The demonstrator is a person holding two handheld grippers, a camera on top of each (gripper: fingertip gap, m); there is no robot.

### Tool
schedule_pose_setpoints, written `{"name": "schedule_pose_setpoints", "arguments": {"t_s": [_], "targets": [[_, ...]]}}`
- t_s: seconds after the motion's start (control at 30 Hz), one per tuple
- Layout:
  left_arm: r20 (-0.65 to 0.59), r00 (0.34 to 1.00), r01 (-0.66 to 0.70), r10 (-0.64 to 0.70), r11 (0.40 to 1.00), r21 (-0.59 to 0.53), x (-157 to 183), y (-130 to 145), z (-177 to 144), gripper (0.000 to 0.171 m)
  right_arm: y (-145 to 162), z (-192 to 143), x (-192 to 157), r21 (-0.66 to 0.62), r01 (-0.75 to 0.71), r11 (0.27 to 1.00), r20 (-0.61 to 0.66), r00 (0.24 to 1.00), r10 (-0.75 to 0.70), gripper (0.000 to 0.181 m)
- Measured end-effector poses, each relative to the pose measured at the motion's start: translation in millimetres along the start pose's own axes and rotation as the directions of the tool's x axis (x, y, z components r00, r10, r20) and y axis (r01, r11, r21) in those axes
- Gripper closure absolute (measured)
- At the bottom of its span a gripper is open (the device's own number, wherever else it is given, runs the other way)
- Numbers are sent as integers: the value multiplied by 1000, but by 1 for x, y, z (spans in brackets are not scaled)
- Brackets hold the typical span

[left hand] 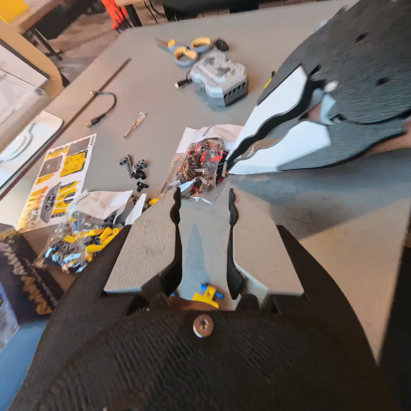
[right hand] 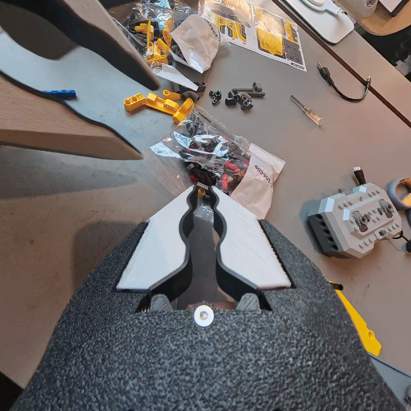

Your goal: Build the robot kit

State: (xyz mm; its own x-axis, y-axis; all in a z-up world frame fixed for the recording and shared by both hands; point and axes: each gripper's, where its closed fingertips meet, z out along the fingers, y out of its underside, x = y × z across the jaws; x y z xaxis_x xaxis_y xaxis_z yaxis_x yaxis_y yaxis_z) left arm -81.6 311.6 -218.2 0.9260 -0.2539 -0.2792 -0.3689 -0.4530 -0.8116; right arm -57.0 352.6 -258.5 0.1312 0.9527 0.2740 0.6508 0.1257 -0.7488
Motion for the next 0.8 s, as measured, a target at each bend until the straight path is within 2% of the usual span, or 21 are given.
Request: {"name": "schedule_pose_setpoints", "arguments": {"t_s": [0.17, 0.23, 0.33, 0.43, 0.5, 0.7, 0.8], "targets": [[-70, 998, -12, 5, 994, -104, -3, 13, 35, 135, 0, 0, 1, 12, -6, 1000, 4, 1000, 6, 172], [-100, 995, -30, 19, 994, -105, -1, 11, 40, 133, 1, 1, 1, 7, -10, 1000, 13, 1000, 10, 172], [-114, 991, -81, 69, 991, -106, -1, 11, 45, 142, 4, 4, 0, -14, -14, 1000, 28, 1000, 14, 172], [-106, 990, -99, 88, 990, -100, -3, 11, 46, 167, 2, 5, 1, -3, -18, 1000, 31, 999, 18, 172], [-74, 993, -93, 87, 992, -86, -8, 9, 46, 171, -1, 5, 3, 16, -22, 1000, 30, 999, 22, 172], [-106, 993, -53, 48, 998, -45, -1, 6, 40, 171, -14, 7, -1, 65, 36, 997, -9, 999, -36, 172], [-118, 992, -59, 54, 998, -37, 0, 9, 38, 171, -13, 13, -5, 30, 92, 995, -33, 995, -91, 171]]}}
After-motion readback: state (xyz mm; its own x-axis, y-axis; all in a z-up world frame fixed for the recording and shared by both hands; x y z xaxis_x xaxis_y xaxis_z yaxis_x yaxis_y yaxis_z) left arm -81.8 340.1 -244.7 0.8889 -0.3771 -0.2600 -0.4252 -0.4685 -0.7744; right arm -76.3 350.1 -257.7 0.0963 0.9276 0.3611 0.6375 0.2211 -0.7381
